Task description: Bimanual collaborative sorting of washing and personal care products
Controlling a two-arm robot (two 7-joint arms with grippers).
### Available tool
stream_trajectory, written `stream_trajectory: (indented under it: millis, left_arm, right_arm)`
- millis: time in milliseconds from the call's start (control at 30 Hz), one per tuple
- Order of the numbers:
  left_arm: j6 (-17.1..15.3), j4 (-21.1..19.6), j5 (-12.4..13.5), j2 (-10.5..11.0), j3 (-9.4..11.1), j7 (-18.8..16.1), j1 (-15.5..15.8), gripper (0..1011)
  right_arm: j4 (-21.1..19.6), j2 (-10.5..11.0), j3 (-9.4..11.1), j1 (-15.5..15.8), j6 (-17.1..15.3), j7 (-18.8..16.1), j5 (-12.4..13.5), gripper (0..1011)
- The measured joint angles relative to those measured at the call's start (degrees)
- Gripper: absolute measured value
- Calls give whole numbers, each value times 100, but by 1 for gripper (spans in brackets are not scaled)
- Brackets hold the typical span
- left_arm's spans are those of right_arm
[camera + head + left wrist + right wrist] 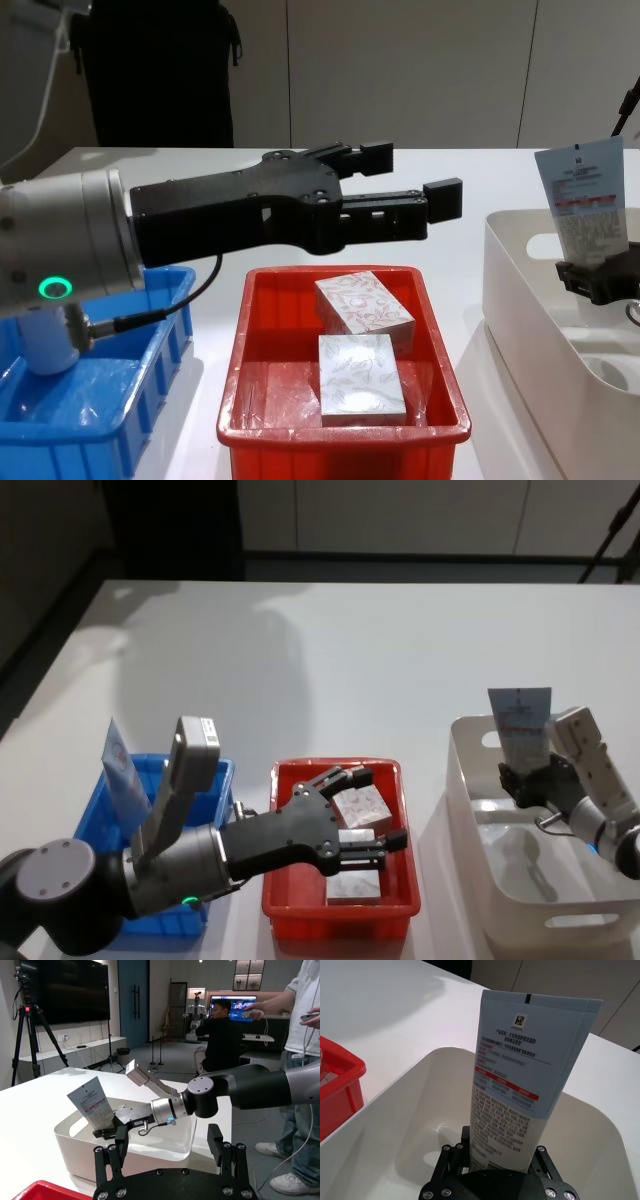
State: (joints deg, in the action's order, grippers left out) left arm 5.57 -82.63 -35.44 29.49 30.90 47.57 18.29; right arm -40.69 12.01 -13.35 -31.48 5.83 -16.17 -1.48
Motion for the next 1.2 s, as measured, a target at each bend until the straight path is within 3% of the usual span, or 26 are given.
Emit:
stream_trajectory:
  millis: [300, 533, 833, 1200]
  left_arm:
    - [0, 0, 0, 0, 0, 0, 0, 1001]
    - [0, 0, 0, 0, 0, 0, 0, 1001]
    - [0, 0, 0, 0, 0, 0, 0, 1002]
    - [0, 0, 0, 0, 0, 0, 0, 1001]
  right_arm:
    - [-7, 3, -1, 5, 7, 0, 5, 526]
    - [-11, 7, -3, 7, 14, -1, 6, 768]
    - [-15, 9, -3, 12, 15, -5, 4, 999]
    - [-15, 9, -4, 12, 15, -5, 4, 1001]
